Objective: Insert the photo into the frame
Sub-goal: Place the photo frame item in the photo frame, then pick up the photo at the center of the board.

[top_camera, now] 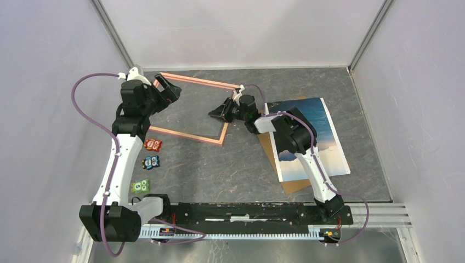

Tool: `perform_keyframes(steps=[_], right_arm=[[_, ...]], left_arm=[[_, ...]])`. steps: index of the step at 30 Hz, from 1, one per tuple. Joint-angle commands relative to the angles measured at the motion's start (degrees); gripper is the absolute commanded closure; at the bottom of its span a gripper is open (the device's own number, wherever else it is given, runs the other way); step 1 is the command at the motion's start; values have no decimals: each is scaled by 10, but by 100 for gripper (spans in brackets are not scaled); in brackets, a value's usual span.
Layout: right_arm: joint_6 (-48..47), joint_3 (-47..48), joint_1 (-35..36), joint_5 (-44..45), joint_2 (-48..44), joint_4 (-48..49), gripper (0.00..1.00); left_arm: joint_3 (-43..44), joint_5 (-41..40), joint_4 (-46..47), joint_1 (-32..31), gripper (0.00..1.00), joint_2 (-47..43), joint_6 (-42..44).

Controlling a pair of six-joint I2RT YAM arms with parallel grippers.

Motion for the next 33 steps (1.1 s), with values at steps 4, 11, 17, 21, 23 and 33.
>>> perform_keyframes(steps=[4,11,17,21,23,33], right_arm=[[-107,18,-2,26,-31,-93,57],[-179,17,-3,71,-81,-205,31],[-209,-1,-5,92,-117,-230,21],[-237,-24,-8,108,-146,-246,19],[-256,-42,-12,120,-166,-250,19],[-371,-49,-31,158,-229,-312,22]], left_arm=[[-1,13,33,-3,0,1,-16],[-1,13,33,-7,0,-1,-14],[-1,14,33,-8,0,-1,-15],[-1,14,33,-8,0,2,-15],[-1,15,33,-8,0,2,-15],[-1,26,33,-8,0,6,-20]])
